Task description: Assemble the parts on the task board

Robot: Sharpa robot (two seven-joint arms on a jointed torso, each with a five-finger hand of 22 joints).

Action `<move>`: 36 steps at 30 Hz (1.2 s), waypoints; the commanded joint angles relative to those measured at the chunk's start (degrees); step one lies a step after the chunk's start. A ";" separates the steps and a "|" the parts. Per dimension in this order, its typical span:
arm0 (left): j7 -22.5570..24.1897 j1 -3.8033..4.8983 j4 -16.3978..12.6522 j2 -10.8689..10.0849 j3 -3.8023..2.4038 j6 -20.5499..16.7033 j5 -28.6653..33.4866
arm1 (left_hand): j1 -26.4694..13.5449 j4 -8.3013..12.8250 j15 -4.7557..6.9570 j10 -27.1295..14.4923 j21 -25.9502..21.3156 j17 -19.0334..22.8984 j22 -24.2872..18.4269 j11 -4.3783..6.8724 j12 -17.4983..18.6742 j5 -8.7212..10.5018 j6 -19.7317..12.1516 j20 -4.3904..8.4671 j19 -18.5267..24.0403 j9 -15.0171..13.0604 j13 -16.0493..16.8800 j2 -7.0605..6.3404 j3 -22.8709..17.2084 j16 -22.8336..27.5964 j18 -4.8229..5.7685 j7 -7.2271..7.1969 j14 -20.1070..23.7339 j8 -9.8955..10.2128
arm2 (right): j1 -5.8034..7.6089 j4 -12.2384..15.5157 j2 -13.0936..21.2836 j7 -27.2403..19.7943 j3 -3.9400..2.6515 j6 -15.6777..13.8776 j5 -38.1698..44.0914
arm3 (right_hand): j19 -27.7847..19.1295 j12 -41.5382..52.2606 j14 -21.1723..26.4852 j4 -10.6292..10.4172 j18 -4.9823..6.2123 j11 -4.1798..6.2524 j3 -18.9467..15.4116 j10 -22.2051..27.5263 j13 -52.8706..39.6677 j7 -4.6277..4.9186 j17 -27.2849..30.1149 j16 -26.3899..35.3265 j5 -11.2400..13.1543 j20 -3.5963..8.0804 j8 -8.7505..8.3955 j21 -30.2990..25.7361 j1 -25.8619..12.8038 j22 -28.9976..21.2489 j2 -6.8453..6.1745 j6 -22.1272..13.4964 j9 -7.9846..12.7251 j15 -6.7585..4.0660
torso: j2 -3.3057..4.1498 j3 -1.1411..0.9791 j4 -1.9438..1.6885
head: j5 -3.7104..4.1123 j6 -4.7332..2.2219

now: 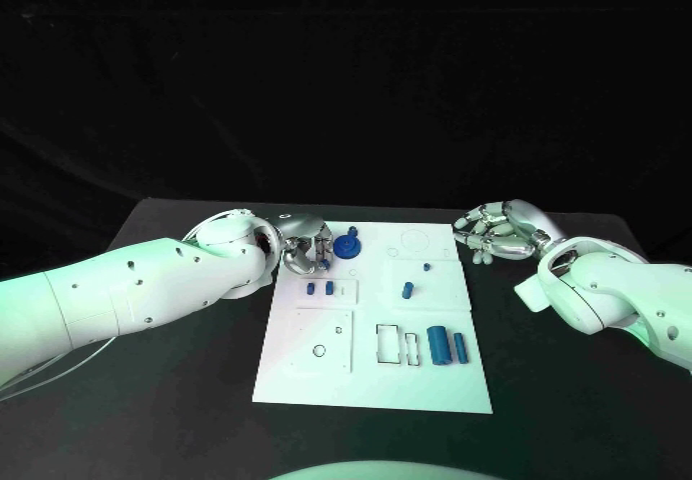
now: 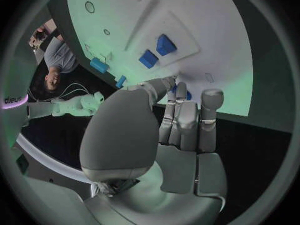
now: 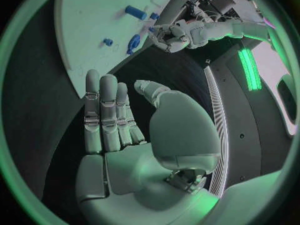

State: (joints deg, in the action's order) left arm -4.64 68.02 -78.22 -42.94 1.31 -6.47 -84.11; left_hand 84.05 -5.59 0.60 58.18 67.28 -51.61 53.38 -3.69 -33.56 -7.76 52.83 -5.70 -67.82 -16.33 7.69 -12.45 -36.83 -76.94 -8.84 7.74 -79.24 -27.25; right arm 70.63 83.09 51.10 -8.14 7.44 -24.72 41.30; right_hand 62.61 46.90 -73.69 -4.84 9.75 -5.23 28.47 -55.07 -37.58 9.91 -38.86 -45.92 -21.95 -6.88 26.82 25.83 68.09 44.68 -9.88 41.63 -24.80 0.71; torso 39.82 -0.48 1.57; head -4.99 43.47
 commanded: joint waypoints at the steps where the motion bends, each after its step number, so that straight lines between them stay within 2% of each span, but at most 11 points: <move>1: 0.63 -0.09 -0.32 -0.09 -0.03 -1.11 0.34 | -0.13 0.37 -0.14 0.27 0.32 0.08 0.06 0.00 0.18 0.02 0.55 -0.04 -0.39 -0.09 0.10 0.63 -0.11 0.11 0.94 0.01 -0.03 -0.26 | -0.03 0.08 0.00 -0.48 0.00 0.28 0.20 | 0.27 0.19 0.10 0.07 0.62 0.16 0.26 0.43 0.06 0.11 -0.08 0.18 -0.29 -0.02 0.22 -0.19 -0.18 -0.06 0.54 -0.02 0.06 0.08 | 0.04 0.02 0.00 | 0.03 -0.02; 11: 0.73 -0.40 -1.15 -0.92 -0.08 -1.48 0.68 | -0.12 0.41 -0.14 0.33 0.36 0.10 0.10 0.01 0.19 0.02 0.62 -0.03 -0.42 -0.11 0.11 0.63 -0.10 0.11 0.95 0.01 -0.05 -0.26 | -0.03 0.07 0.06 -0.47 0.00 0.30 0.20 | 0.27 0.19 0.10 0.07 0.62 0.16 0.26 0.43 0.06 0.11 -0.08 0.18 -0.29 -0.02 0.22 -0.19 -0.18 -0.06 0.54 -0.02 0.06 0.08 | 0.06 0.04 0.01 | 0.14 0.05; 17: 0.24 -0.42 -0.81 -1.04 -0.19 -0.57 -0.02 | -0.10 0.48 -0.13 0.39 0.42 0.22 0.16 0.02 0.20 0.01 0.69 -0.02 -0.47 -0.12 0.14 0.62 -0.09 0.13 0.96 0.01 -0.05 -0.23 | -0.03 0.10 0.11 -0.45 0.00 0.30 0.20 | 0.27 0.19 0.10 0.07 0.62 0.16 0.26 0.43 0.06 0.11 -0.08 0.18 -0.29 -0.02 0.22 -0.19 -0.18 -0.06 0.54 -0.02 0.06 0.08 | 0.08 0.14 -0.13 | 0.22 0.11; 22: 0.02 -0.43 -0.51 -1.15 -0.23 -0.09 -0.23 | -0.12 0.48 -0.13 0.41 0.36 0.35 0.07 0.01 0.22 0.02 0.71 -0.02 -0.42 -0.12 0.14 0.59 -0.07 0.17 0.94 0.01 -0.02 -0.22 | -0.03 0.12 0.16 -0.42 0.00 0.27 0.21 | 0.33 0.35 0.06 0.13 0.62 0.16 0.28 0.48 0.25 0.11 -0.25 0.39 -0.31 -0.03 0.36 -0.35 -0.22 -0.15 0.57 -0.05 0.15 0.08 | 0.02 0.01 -0.08 | 0.22 0.20; 28: 0.01 -0.43 -0.37 -1.19 -0.25 -0.34 -0.33 | -0.17 0.49 -0.13 0.42 0.38 0.20 0.08 0.00 0.26 0.04 0.73 -0.02 -0.43 -0.12 0.15 0.56 -0.04 0.12 0.94 0.02 -0.08 -0.17 | -0.03 0.11 0.15 -0.43 0.00 0.29 0.21 | 0.33 0.35 0.06 0.13 0.62 0.16 0.28 0.48 0.25 0.11 -0.25 0.39 -0.31 -0.03 0.36 -0.35 -0.22 -0.15 0.57 -0.05 0.15 0.08 | 0.05 0.08 0.00 | 0.20 0.27; 36: 0.20 -0.43 -0.22 -0.81 -0.26 -0.28 -0.22 | -0.17 0.50 -0.13 0.43 0.42 0.21 0.14 0.00 0.28 0.03 0.74 -0.01 -0.47 -0.12 0.16 0.57 -0.04 0.11 0.95 0.03 -0.09 -0.14 | -0.03 0.11 0.12 -0.43 0.00 0.31 0.21 | 0.33 0.35 0.06 0.13 0.62 0.16 0.28 0.48 0.25 0.11 -0.25 0.39 -0.31 -0.03 0.36 -0.35 -0.22 -0.15 0.57 -0.05 0.15 0.08 | 0.05 -0.01 0.00 | 0.16 0.38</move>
State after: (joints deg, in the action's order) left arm -4.68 67.62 -78.41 -43.95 1.11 -7.19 -84.13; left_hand 84.05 -5.44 0.60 58.18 67.51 -51.32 53.43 -3.70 -33.55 -7.65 53.15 -5.64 -67.88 -16.40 7.80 -12.45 -36.98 -76.94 -8.85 7.76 -79.24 -27.30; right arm 70.63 83.12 51.25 -8.14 7.44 -24.72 41.30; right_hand 62.61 46.90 -73.68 -4.83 9.75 -5.02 28.47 -54.87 -37.39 9.90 -39.05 -45.92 -21.95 -6.88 26.82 25.83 68.09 44.58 -9.88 41.62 -24.71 0.71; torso 39.86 -0.46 1.56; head -4.82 43.79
